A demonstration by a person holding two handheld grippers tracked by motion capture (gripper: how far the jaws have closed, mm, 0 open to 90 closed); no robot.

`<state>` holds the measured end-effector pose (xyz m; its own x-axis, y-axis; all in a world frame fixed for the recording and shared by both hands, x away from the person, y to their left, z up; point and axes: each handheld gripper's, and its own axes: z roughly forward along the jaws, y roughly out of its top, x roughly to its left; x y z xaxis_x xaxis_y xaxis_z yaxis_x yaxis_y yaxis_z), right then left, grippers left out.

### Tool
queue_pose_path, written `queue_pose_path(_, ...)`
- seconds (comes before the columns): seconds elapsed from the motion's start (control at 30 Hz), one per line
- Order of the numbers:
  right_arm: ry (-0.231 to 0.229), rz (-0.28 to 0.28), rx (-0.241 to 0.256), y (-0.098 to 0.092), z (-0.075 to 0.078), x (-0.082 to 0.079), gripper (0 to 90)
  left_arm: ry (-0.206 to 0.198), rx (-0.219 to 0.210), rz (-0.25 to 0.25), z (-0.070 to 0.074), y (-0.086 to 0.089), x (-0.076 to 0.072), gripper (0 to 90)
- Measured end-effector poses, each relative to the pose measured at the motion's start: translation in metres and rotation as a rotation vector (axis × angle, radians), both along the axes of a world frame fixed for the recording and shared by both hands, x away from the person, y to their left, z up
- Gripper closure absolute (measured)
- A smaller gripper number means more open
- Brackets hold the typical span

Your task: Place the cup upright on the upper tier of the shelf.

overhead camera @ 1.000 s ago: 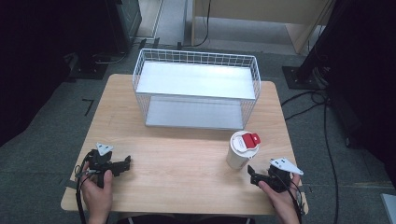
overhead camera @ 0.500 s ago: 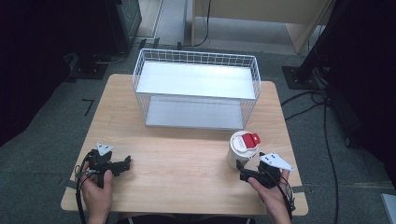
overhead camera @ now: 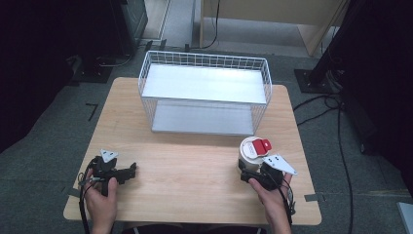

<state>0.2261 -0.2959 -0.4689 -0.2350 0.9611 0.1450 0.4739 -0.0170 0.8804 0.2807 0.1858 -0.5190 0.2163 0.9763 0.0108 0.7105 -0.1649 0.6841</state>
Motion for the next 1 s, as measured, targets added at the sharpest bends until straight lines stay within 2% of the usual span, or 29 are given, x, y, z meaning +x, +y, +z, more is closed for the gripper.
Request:
queue_pose_path(0.33, -0.049, -0.067, 0.028, 0.009, -0.007, 0.003, 3.0, 0.0, 0.0, 0.0, 0.0, 0.0, 0.0, 0.0)
queue_pose_path(0.5, -0.093, -0.103, 0.042, 0.013, -0.01, 0.006, 2.2, 0.0, 0.0, -0.001, 0.0, 0.0, 0.0, 0.0)
queue_pose_path(0.6, -0.106, -0.121, 0.019, 0.017, -0.013, 0.008, 2.2, 0.0, 0.0, 0.0, 0.0, 0.0, 0.0, 0.0)
queue_pose_path(0.7, -0.108, -0.13, 0.019, 0.018, -0.016, 0.01, 2.5, 0.0, 0.0, 0.0, 0.0, 0.0, 0.0, 0.0)
queue_pose_path(0.73, -0.124, -0.135, 0.027, 0.018, -0.017, 0.01, 3.8, 0.0, 0.0, -0.001, 0.0, 0.0, 0.0, 0.0)
queue_pose_path(0.83, -0.143, -0.142, 0.01, 0.019, -0.018, 0.008, 5.0, 0.0, 0.0, -0.001, 0.0, 0.0, 0.0, 0.0)
queue_pose_path(1.0, -0.168, -0.138, 0.02, 0.018, -0.02, 0.006, 5.3, 0.0, 0.0, 0.0, 0.0, 0.0, 0.0, 0.0)
